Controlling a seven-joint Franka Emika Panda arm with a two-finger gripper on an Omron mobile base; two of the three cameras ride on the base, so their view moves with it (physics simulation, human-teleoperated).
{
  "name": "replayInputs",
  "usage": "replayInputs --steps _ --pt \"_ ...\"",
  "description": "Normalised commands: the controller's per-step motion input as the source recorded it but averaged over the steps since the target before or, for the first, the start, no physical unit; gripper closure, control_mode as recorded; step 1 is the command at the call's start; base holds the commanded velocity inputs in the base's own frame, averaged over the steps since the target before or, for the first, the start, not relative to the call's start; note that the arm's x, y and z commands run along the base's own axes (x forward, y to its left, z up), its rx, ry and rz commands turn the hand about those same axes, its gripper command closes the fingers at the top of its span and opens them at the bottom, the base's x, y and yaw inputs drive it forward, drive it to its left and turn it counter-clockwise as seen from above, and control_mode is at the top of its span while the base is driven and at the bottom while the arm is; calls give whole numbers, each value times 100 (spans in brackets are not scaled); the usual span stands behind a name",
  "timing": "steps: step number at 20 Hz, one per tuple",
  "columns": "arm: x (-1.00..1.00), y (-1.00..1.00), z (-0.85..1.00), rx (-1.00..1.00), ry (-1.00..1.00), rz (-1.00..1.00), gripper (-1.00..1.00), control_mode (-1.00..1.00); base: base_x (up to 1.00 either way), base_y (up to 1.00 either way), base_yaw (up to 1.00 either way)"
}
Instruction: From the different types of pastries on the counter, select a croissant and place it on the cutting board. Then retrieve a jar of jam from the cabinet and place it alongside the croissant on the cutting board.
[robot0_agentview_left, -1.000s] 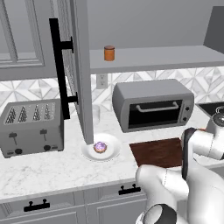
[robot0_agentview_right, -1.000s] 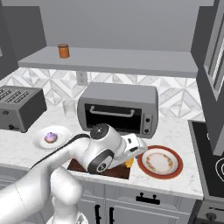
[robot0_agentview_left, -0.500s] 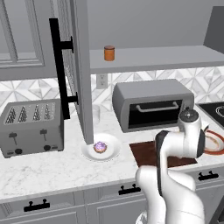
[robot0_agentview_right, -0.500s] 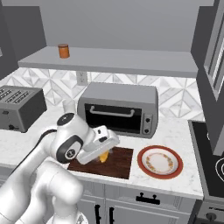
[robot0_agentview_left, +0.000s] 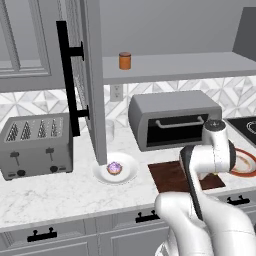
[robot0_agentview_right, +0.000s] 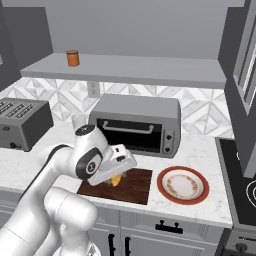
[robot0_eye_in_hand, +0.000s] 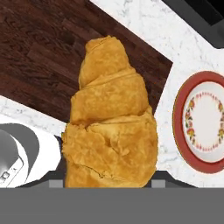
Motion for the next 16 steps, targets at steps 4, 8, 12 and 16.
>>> replayInputs --steps 4,8,12,16 --pt "10 -2 -10 5 0 1 100 -100 0 0 0" --pt "32 0 -32 0 0 0 100 -100 0 0 0" --pt "61 0 -39 1 0 0 100 -100 0 0 0" --pt "30 0 -12 1 -1 0 100 -100 0 0 0"
